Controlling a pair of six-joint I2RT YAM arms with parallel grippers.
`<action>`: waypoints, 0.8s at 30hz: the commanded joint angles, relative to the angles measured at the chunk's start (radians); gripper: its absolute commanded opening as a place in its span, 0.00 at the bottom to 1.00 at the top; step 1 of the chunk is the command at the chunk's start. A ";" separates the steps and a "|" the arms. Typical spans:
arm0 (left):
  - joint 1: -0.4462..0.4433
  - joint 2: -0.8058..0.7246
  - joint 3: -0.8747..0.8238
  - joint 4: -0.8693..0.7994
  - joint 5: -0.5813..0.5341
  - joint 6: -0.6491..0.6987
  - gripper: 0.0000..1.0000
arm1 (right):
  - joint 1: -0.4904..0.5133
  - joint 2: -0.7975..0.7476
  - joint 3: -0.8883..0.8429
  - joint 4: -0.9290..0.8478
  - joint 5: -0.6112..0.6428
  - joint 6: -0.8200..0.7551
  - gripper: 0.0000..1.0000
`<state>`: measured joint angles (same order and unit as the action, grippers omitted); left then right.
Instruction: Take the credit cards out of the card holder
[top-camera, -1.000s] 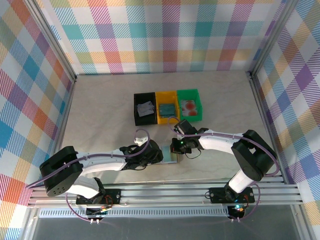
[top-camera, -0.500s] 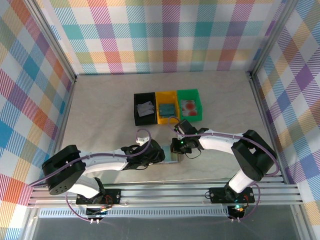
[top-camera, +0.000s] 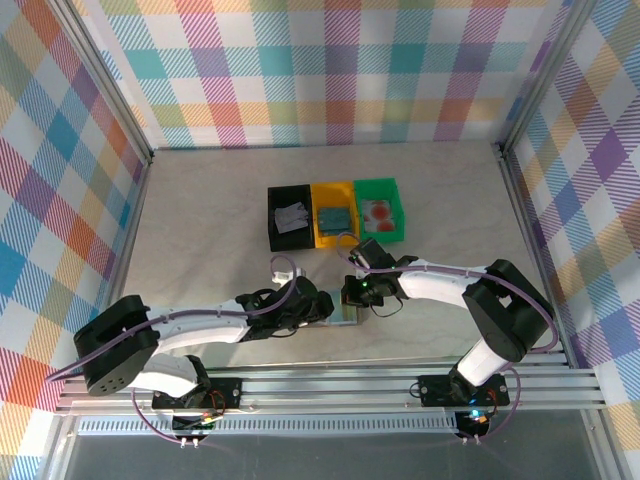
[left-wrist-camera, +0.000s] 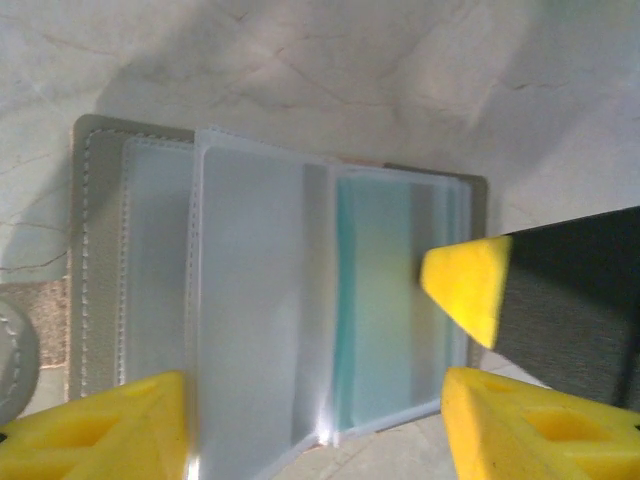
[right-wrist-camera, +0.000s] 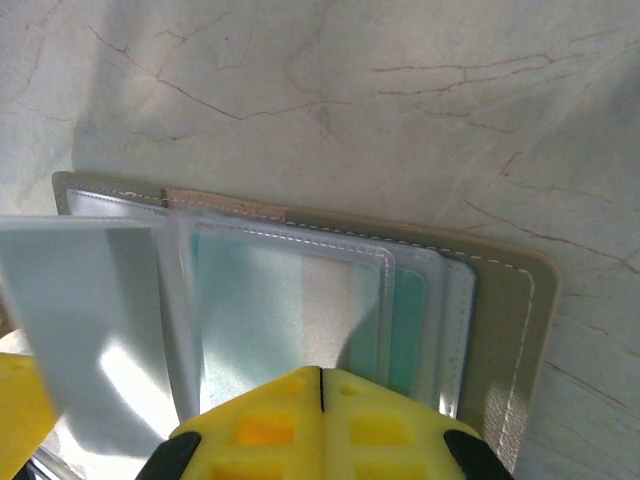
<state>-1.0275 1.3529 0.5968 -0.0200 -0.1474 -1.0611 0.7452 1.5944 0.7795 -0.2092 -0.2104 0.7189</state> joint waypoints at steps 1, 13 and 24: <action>-0.014 -0.027 -0.017 0.044 -0.004 -0.008 0.66 | -0.002 -0.005 -0.016 -0.001 -0.015 0.004 0.00; -0.014 0.056 0.048 0.147 0.053 -0.010 0.66 | -0.007 -0.038 -0.033 0.001 -0.030 0.012 0.00; -0.014 0.084 0.112 0.160 0.050 0.007 0.66 | -0.088 -0.194 -0.108 -0.036 -0.039 0.008 0.00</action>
<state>-1.0332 1.4261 0.6849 0.1043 -0.0975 -1.0607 0.6750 1.4456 0.6857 -0.2173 -0.2298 0.7254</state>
